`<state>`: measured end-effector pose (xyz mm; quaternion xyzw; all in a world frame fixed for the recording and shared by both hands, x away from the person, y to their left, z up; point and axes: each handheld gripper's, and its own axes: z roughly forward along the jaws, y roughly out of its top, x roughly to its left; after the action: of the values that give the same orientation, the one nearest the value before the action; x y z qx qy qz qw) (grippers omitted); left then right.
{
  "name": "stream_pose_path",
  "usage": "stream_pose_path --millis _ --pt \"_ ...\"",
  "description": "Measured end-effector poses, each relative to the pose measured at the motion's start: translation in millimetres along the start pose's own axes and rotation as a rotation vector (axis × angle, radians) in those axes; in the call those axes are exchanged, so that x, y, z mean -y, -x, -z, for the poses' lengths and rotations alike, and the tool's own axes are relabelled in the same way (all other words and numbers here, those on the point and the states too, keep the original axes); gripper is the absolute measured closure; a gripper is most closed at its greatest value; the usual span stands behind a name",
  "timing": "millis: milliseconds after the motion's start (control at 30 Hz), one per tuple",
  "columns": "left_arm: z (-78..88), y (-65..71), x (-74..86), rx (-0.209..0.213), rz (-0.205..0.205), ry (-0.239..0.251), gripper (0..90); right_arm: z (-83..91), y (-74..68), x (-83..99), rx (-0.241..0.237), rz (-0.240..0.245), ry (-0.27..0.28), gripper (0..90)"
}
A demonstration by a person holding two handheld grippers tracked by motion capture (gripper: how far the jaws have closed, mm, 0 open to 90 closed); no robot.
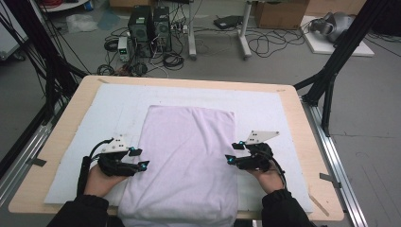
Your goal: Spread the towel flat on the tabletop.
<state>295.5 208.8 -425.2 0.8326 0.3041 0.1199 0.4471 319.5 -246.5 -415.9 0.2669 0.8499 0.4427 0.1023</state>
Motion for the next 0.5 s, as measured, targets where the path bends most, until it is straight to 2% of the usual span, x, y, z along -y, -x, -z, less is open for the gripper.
stream_pose_path --millis 100,200,267,400,500 --pt "0.8 -0.7 -4.6 -0.01 0.009 0.024 39.4 2.2 -2.2 1.0 -0.01 -0.002 0.025 38.4" --pt "3.6 -2.5 -6.2 -0.019 0.021 0.047 37.3 1.6 -5.4 0.1 -0.002 0.016 0.033 35.4" --pt "4.9 -3.7 -5.2 -0.026 0.02 0.047 36.8 0.9 -6.8 -0.5 -0.012 0.009 0.046 32.8" --pt "4.9 -5.7 -4.1 -0.035 0.018 0.04 35.8 0.3 -8.0 -0.9 -0.002 0.009 0.061 30.5" --pt "4.5 -4.7 -4.6 -0.033 0.015 0.043 35.6 -1.5 -6.4 1.1 -0.012 0.0 0.05 29.9"
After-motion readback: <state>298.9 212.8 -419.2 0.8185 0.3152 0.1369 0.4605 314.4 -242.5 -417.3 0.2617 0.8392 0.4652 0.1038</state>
